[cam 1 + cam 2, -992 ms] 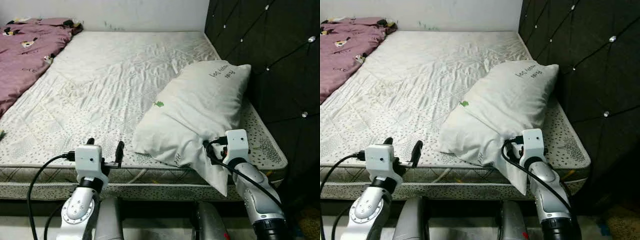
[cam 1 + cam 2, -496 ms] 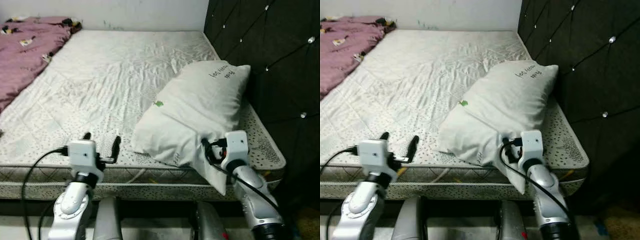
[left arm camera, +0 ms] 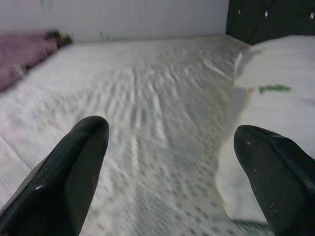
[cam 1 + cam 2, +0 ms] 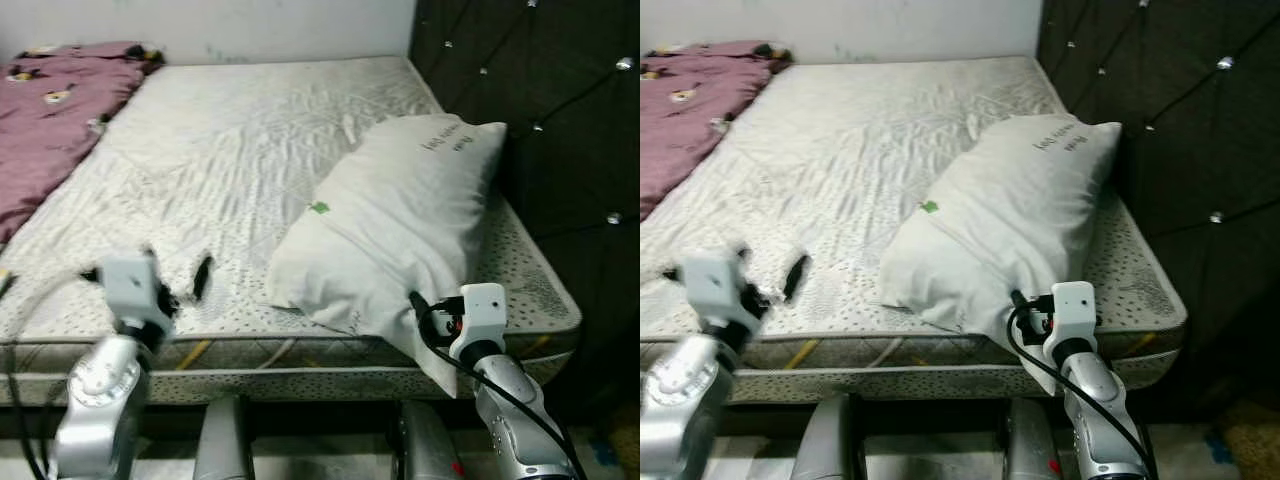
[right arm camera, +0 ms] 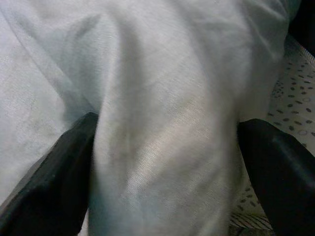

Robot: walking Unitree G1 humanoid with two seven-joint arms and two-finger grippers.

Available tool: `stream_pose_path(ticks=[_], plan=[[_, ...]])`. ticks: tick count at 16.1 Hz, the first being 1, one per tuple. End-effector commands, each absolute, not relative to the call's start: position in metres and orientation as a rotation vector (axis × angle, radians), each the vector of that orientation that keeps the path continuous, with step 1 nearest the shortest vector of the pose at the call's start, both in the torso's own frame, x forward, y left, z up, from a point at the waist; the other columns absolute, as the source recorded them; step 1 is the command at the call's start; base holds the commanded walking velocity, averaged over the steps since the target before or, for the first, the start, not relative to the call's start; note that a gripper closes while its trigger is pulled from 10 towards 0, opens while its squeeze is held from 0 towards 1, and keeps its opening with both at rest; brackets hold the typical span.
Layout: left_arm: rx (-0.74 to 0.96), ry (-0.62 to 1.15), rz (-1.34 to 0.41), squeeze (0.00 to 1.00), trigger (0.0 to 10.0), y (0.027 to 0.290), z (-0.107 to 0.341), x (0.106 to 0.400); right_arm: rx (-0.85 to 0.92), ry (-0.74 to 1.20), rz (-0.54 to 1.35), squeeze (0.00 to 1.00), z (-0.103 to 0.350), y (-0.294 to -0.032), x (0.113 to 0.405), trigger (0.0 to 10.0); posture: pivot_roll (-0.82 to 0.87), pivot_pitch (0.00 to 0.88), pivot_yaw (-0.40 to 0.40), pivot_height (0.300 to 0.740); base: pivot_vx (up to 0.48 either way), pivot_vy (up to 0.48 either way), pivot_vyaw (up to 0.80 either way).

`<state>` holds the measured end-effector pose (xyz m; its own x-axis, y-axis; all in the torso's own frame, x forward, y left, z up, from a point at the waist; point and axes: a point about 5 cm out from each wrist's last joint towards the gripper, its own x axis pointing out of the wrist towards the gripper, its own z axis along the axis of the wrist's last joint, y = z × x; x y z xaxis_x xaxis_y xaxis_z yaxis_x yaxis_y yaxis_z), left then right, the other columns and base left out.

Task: Clean up the room

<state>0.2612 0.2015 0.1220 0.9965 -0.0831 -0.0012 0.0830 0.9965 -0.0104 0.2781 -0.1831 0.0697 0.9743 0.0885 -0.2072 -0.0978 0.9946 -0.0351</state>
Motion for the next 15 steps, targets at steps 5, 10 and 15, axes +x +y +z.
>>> stream_pose_path(ticks=[5, 10, 15], plan=[[-0.051, 0.011, -0.136, 0.0, 10.0, 0.175, 0.113, 0.249, -0.007, 0.193, 0.085, 0.0, 0.073, -0.185, 0.286, 0.0, 0.02, 0.027, 0.019, 0.546, 0.0, 0.0, 0.0], [-0.019, 0.049, -0.125, 0.0, 10.0, 0.178, 0.105, 0.232, 0.016, 0.248, 0.093, 0.0, 0.068, -0.178, 0.297, 0.0, 0.05, 0.025, 0.015, 0.546, 0.0, 0.0, 0.0], [-0.006, 0.015, -0.036, 0.0, 10.0, 0.187, 0.104, 0.218, 0.03, 0.216, 0.082, 0.0, 0.077, -0.186, 0.307, 0.0, 0.07, 0.045, -0.001, 0.546, 0.0, 0.0, 0.0]])
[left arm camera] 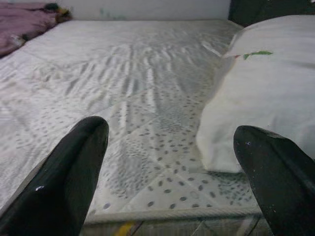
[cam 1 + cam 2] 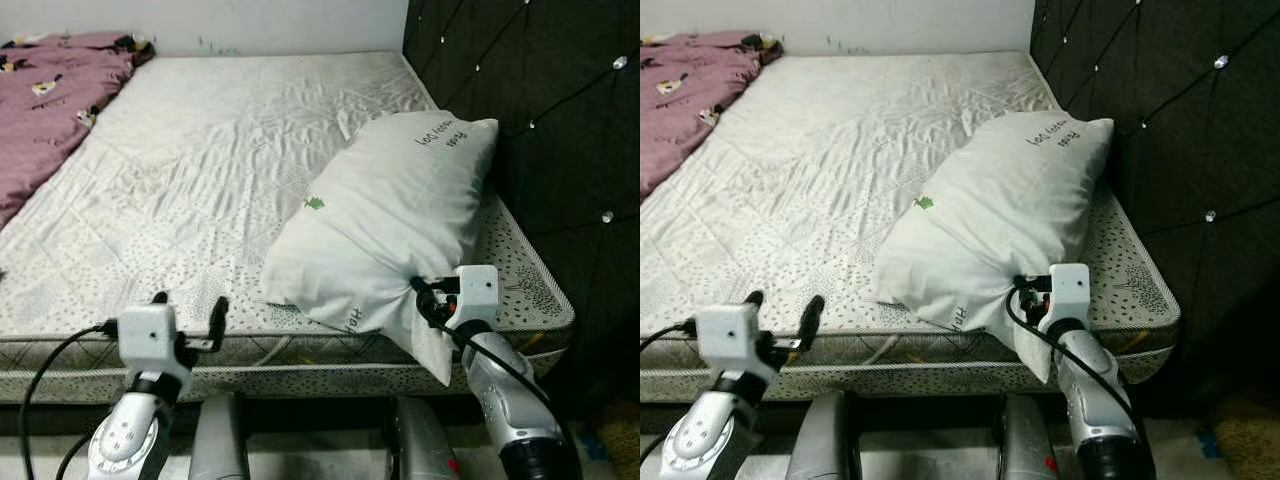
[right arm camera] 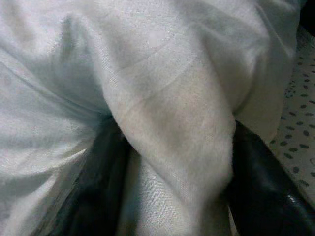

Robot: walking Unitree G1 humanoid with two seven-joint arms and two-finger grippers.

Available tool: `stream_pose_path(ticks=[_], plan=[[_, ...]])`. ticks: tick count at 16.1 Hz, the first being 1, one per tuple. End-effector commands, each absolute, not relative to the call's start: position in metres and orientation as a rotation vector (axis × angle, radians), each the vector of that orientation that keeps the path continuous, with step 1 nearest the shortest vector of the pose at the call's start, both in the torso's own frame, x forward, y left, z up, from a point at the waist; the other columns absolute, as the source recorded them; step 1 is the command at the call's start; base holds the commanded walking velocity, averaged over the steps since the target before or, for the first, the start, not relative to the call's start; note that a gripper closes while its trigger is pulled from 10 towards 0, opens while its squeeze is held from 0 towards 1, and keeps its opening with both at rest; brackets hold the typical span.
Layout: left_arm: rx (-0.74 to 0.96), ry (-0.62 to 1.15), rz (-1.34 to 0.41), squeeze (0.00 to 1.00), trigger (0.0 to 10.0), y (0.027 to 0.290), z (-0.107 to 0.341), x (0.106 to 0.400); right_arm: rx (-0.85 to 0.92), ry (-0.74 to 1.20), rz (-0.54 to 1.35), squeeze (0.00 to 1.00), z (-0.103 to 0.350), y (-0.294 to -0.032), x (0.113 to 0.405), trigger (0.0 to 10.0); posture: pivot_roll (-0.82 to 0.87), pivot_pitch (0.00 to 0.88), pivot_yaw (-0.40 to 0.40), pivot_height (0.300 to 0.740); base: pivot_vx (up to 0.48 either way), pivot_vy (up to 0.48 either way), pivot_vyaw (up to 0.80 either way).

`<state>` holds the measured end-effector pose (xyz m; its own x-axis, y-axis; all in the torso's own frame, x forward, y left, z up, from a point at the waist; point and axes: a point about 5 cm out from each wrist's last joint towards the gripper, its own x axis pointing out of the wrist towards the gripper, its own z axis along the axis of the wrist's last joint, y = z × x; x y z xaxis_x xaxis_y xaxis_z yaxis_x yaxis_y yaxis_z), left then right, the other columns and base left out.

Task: Clean up the room

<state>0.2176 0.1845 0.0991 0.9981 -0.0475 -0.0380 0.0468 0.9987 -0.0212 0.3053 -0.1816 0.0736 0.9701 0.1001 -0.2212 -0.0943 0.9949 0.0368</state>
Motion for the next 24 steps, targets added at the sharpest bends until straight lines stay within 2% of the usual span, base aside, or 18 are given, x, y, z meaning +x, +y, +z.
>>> stream_pose_path(ticks=[1, 6, 10, 12, 15, 18, 20, 24], plan=[[0.003, 0.015, -0.033, 0.0, 10.0, 0.187, 0.105, 0.216, 0.038, 0.216, 0.08, 0.0, 0.078, -0.187, 0.31, 0.0, 0.07, 0.05, -0.005, 0.546, 0.0, 0.0, 0.0], [0.022, 0.004, -0.012, 0.0, 10.0, 0.191, 0.109, 0.215, 0.028, 0.197, 0.103, 0.0, 0.088, -0.185, 0.322, 0.0, 0.08, 0.066, 0.002, 0.546, 0.0, 0.0, 0.0], [0.033, 0.002, -0.013, 0.0, 10.0, 0.192, 0.111, 0.215, -0.066, 0.107, 0.076, 0.0, 0.132, -0.212, 0.361, 0.0, 0.09, 0.076, 0.007, 0.546, 0.0, 0.0, 0.0], [0.038, 0.004, -0.007, 0.0, 10.0, 0.193, 0.112, 0.214, -0.147, 0.043, 0.023, 0.0, 0.176, -0.24, 0.383, 0.0, 0.1, 0.078, 0.007, 0.546, 0.0, 0.0, 0.0], [0.048, 0.004, 0.008, 0.0, 10.0, 0.196, 0.113, 0.213, -0.214, -0.002, -0.068, 0.0, 0.222, -0.27, 0.395, 0.0, 0.1, 0.078, 0.003, 0.546, 0.0, 0.0, 0.0], [0.052, 0.003, 0.005, 0.0, 10.0, 0.195, 0.114, 0.214, -0.235, -0.027, -0.113, 0.0, 0.256, -0.285, 0.398, 0.0, 0.11, 0.079, 0.007, 0.546, 0.0, 0.0, 0.0], [0.057, 0.003, -0.001, 0.0, 10.0, 0.194, 0.114, 0.215, -0.254, -0.005, -0.051, 0.0, 0.26, -0.279, 0.401, 0.0, 0.11, 0.076, 0.009, 0.546, 0.0, 0.0, 0.0], [0.057, 0.0, -0.006, 0.0, 10.0, 0.191, 0.114, 0.217, -0.254, 0.089, 0.015, 0.0, 0.221, -0.272, 0.397, 0.0, 0.1, 0.069, 0.012, 0.546, 0.0, 0.0, 0.0]])
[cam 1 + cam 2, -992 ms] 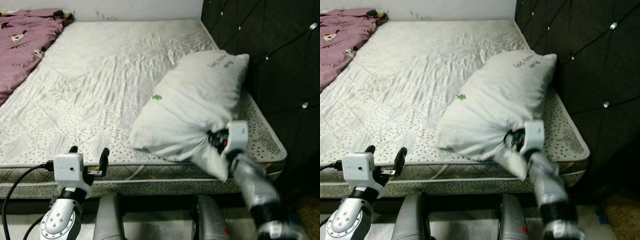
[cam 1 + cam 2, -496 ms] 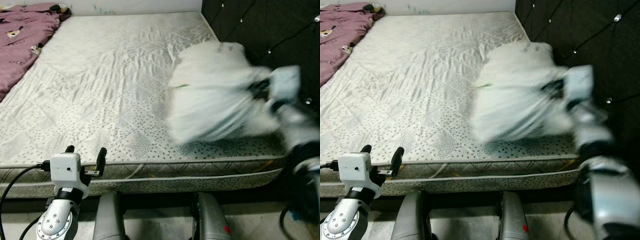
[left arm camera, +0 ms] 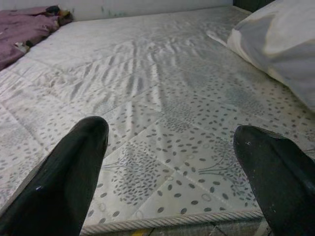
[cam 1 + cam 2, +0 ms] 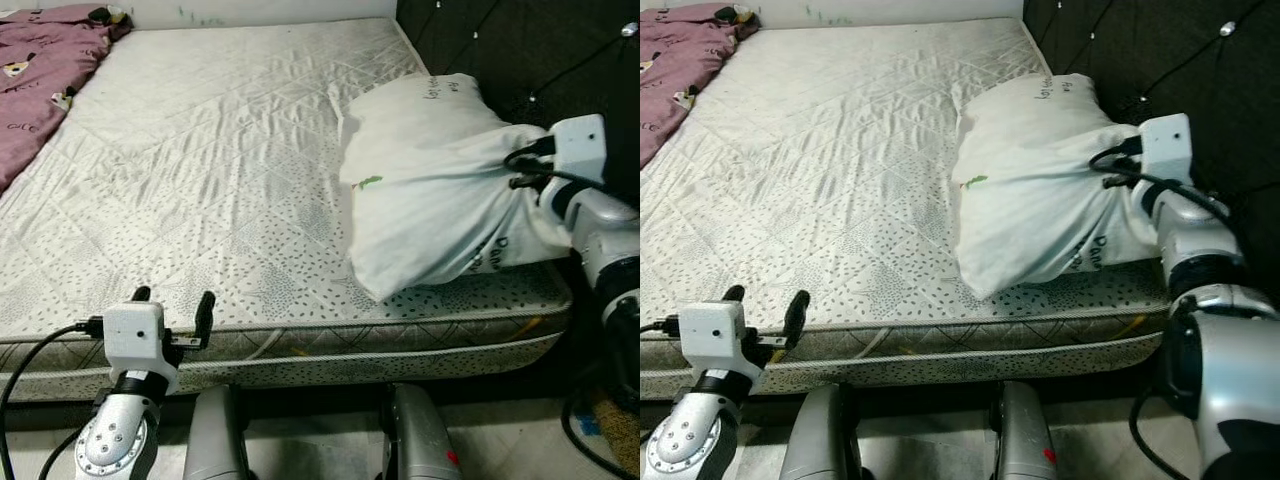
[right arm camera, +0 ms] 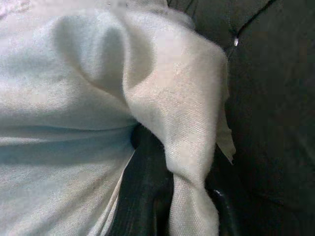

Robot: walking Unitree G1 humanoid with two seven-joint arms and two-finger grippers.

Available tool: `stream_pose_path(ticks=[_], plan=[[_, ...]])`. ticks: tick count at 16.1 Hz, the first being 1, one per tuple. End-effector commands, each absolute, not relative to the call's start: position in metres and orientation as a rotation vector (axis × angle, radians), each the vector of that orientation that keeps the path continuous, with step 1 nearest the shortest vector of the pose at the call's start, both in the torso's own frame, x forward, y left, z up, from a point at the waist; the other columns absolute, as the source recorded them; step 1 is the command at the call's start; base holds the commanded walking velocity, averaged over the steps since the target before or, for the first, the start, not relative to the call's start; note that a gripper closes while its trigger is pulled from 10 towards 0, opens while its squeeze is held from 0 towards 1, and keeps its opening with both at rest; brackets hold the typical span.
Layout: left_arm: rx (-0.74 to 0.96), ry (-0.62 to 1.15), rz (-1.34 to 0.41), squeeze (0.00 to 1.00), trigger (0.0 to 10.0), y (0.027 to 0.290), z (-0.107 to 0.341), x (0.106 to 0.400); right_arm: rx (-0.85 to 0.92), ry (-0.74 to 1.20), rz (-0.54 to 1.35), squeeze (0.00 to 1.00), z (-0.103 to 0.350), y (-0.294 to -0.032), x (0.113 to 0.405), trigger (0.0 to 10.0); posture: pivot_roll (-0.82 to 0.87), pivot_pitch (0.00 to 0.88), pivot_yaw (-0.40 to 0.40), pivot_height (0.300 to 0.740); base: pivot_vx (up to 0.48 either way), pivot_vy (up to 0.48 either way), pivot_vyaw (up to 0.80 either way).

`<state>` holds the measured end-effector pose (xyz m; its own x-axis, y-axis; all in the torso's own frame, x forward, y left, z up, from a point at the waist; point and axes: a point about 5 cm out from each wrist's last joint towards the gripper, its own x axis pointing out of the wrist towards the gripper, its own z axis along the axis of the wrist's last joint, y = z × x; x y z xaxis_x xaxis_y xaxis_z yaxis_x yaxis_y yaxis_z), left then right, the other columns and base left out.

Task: Clean up the room

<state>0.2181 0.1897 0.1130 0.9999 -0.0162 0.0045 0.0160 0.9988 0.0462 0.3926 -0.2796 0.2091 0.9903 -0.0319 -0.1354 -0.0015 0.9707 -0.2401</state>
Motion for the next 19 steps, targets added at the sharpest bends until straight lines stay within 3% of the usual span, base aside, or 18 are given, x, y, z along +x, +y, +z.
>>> stream_pose_path(ticks=[1, 5, 9, 12, 19], plan=[[0.057, 0.0, -0.007, 0.0, 10.0, 0.191, 0.114, 0.217, -0.234, 0.118, 0.007, 0.0, 0.206, -0.274, 0.393, 0.0, 0.11, 0.065, 0.015, 0.546, 0.0, 0.0, 0.0], [0.068, 0.003, -0.006, 0.0, 10.0, 0.196, 0.115, 0.216, -0.023, 0.132, -0.005, 0.0, 0.137, -0.272, 0.365, 0.0, 0.1, 0.062, 0.033, 0.546, 0.0, 0.0, 0.0], [0.073, 0.003, -0.034, 0.0, 10.0, 0.193, 0.116, 0.221, -0.006, 0.086, 0.016, 0.0, 0.118, -0.255, 0.353, 0.0, 0.09, 0.066, 0.062, 0.546, 0.0, 0.0, 0.0], [0.074, 0.004, -0.049, 0.0, 10.0, 0.191, 0.116, 0.223, -0.058, 0.082, 0.039, 0.0, 0.14, -0.259, 0.367, 0.0, 0.09, 0.068, 0.065, 0.546, 0.0, 0.0, 0.0], [0.084, 0.019, -0.019, 0.0, 10.0, 0.196, 0.117, 0.213, -0.175, -0.043, -0.154, 0.0, 0.258, -0.309, 0.388, 0.0, 0.12, 0.084, 0.047, 0.546, 0.0, 0.0, 0.0]])
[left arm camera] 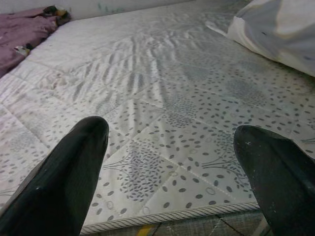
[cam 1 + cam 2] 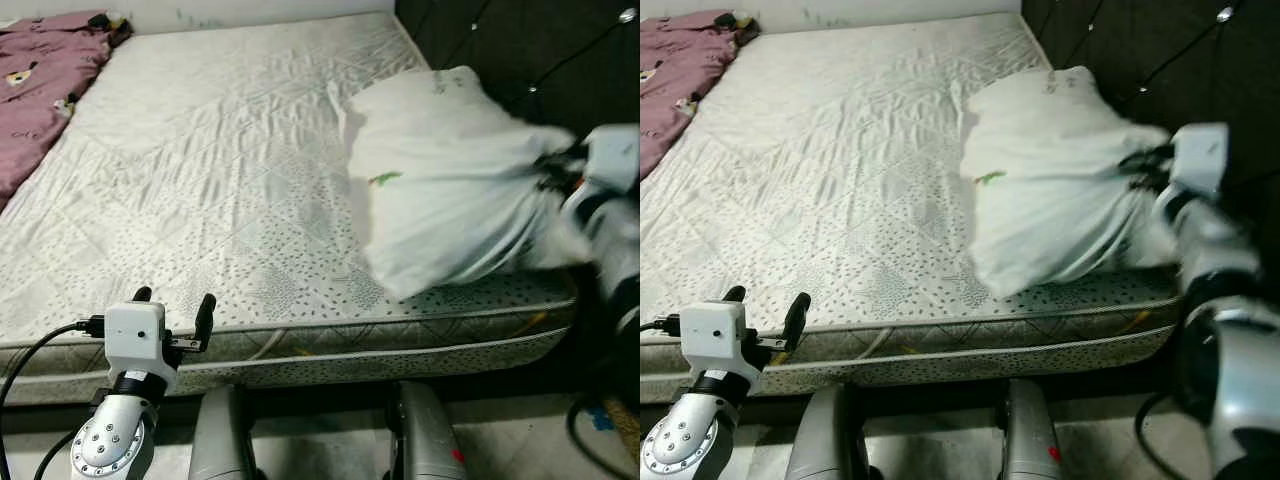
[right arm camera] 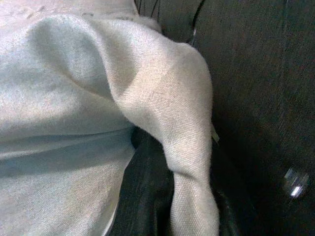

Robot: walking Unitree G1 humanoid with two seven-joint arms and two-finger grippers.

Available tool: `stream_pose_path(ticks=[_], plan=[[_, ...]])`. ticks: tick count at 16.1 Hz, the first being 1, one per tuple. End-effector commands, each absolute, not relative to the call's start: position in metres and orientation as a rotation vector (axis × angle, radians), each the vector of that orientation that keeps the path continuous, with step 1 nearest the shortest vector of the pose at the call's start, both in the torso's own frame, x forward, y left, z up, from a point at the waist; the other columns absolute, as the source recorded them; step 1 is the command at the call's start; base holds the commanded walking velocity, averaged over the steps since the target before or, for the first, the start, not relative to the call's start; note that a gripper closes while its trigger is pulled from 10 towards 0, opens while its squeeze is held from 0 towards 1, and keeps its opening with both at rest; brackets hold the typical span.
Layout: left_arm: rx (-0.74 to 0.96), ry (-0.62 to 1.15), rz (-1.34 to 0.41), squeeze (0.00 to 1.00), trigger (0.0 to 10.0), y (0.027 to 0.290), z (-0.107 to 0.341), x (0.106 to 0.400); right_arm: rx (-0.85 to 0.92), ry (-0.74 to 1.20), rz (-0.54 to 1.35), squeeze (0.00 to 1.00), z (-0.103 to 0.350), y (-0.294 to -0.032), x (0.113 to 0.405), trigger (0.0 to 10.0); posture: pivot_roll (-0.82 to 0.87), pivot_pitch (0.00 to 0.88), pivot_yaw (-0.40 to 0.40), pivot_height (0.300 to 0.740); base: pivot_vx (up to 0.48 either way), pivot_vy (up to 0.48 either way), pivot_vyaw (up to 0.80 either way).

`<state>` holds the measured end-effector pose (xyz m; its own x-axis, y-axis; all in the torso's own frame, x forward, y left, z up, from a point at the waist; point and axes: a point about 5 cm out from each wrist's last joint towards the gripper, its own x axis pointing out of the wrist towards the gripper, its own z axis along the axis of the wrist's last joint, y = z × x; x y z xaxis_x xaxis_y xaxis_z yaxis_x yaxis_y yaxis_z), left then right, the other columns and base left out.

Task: Clean up the room

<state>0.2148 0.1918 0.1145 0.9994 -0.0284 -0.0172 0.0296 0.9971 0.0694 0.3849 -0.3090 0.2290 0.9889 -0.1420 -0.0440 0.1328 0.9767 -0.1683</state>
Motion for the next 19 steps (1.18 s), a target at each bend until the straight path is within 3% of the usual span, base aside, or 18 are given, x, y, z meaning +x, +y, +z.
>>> stream_pose_path(ticks=[1, 4, 12, 13, 14, 15, 19], plan=[[0.084, 0.019, -0.019, 0.0, 10.0, 0.196, 0.117, 0.213, -0.201, -0.053, -0.154, 0.0, 0.264, -0.311, 0.388, 0.0, 0.12, 0.085, 0.047, 0.546, 0.0, 0.0, 0.0], [0.082, 0.018, -0.02, 0.0, 10.0, 0.195, 0.117, 0.215, -0.232, -0.045, -0.159, 0.0, 0.269, -0.318, 0.385, 0.0, 0.11, 0.08, 0.043, 0.546, 0.0, 0.0, 0.0], [0.079, 0.024, -0.031, 0.0, 10.0, 0.193, 0.115, 0.219, -0.125, 0.087, -0.175, 0.0, 0.176, -0.318, 0.364, 0.0, 0.11, 0.076, 0.058, 0.546, 0.0, 0.0, 0.0], [0.078, 0.023, -0.032, 0.0, 10.0, 0.192, 0.115, 0.219, -0.102, 0.087, -0.19, 0.0, 0.173, -0.318, 0.363, 1.2, 0.11, 0.074, 0.056, 0.546, 0.0, 0.0, 0.0], [0.077, 0.024, -0.033, 0.0, 10.0, 0.191, 0.115, 0.22, -0.092, 0.091, -0.207, 0.0, 0.17, -0.317, 0.363, 7.3, 0.1, 0.072, 0.054, 0.546, 0.0, 0.0, 0.0], [0.075, 0.025, -0.034, 0.0, 10.0, 0.19, 0.114, 0.219, -0.077, 0.091, -0.205, 0.0, 0.168, -0.314, 0.363, 10.0, 0.1, 0.072, 0.054, 0.546, 0.0, 0.0, 0.0], [0.068, 0.03, -0.031, 0.0, 10.0, 0.188, 0.112, 0.218, -0.057, 0.053, -0.147, 0.0, 0.154, -0.294, 0.364, 10.0, 0.09, 0.067, 0.043, 0.546, 0.0, 0.0, 0.0]])
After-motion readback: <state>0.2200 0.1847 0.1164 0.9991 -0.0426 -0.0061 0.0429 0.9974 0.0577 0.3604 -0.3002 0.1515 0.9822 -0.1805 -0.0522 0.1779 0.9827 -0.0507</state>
